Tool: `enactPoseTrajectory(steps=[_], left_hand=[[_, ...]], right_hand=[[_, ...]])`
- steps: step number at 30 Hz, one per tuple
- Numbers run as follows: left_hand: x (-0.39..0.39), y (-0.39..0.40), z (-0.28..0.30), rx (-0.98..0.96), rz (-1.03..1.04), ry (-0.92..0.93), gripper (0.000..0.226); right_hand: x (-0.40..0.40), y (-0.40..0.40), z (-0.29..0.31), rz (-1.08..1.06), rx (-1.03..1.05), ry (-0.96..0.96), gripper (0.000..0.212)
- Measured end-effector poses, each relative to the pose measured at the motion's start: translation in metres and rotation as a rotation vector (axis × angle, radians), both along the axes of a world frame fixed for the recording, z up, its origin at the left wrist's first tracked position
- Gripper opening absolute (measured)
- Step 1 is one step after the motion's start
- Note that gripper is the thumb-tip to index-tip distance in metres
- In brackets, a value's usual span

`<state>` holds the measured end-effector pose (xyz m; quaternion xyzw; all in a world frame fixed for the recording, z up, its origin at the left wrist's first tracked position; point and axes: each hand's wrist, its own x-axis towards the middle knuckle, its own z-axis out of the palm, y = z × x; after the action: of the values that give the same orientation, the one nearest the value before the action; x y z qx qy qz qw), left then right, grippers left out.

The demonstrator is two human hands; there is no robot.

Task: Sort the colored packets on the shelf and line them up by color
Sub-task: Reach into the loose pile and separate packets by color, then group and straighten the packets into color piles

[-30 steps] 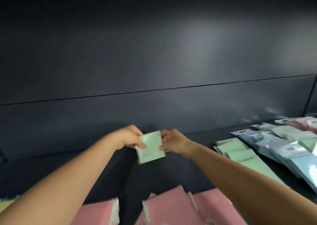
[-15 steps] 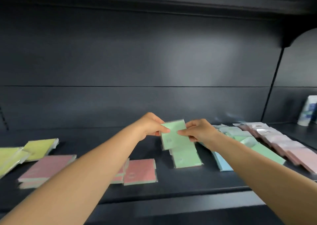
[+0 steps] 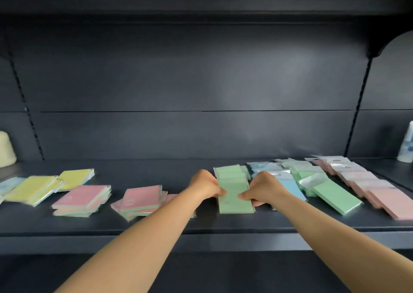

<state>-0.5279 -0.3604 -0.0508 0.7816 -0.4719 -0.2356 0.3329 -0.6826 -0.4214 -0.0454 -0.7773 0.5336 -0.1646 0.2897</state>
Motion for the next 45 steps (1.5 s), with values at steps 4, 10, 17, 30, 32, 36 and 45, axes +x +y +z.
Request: enactPoseTrajectory(steps=[4,10,17,30,32,36,45], left_hand=[[-0.002,0.008,0.009,-0.037,-0.054,-0.188,0.036],[0.041,0.046,0.044,0.074,-0.208,-0.497,0.03],[0.161,0.141,0.088,0.234,-0.17,-0.729,0.055],[0.399,0.335,0.097,0.344,-0.039,-0.715,0.059],[0.421,0.351,0.092,0.349,-0.041,-0.699,0.059],[0.455,0.365,0.08,0.383,-0.063,-0.664,0.061],[0.491,0.345,0.062,0.363,-0.158,-0.543,0.079]], right_hand=[[0.003,0.005,0.007,0.03,-0.196,0.241,0.043],[0.034,0.033,0.033,0.176,-0.464,0.411,0.059],[0.124,0.092,0.07,0.345,-0.503,0.532,0.073],[0.337,0.254,0.077,0.43,-0.539,0.418,0.072],[0.361,0.271,0.072,0.443,-0.539,0.414,0.073],[0.4,0.289,0.065,0.462,-0.51,0.444,0.076],[0.455,0.287,0.051,0.494,-0.349,0.307,0.072]])
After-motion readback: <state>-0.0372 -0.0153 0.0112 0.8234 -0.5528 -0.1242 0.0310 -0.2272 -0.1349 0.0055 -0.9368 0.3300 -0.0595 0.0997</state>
